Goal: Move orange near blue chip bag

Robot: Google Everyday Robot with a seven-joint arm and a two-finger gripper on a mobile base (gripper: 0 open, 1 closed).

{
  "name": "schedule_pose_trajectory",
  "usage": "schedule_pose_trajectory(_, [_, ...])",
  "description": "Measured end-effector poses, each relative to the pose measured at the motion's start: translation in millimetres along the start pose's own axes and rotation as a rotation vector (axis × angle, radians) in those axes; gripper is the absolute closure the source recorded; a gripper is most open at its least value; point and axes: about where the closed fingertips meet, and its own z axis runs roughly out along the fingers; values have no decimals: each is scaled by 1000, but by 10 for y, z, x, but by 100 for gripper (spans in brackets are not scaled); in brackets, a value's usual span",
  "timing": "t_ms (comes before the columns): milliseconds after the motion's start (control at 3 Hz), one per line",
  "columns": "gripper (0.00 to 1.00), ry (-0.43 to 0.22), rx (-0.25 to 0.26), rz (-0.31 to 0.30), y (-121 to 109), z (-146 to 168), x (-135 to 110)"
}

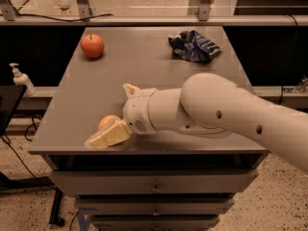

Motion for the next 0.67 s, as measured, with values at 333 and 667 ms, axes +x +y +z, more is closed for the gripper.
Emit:
schedule_pose_trajectory(333, [0,3,-17,8,77,65,85])
schedule_pose_trajectory(667, [16,3,-21,12,144,66,142])
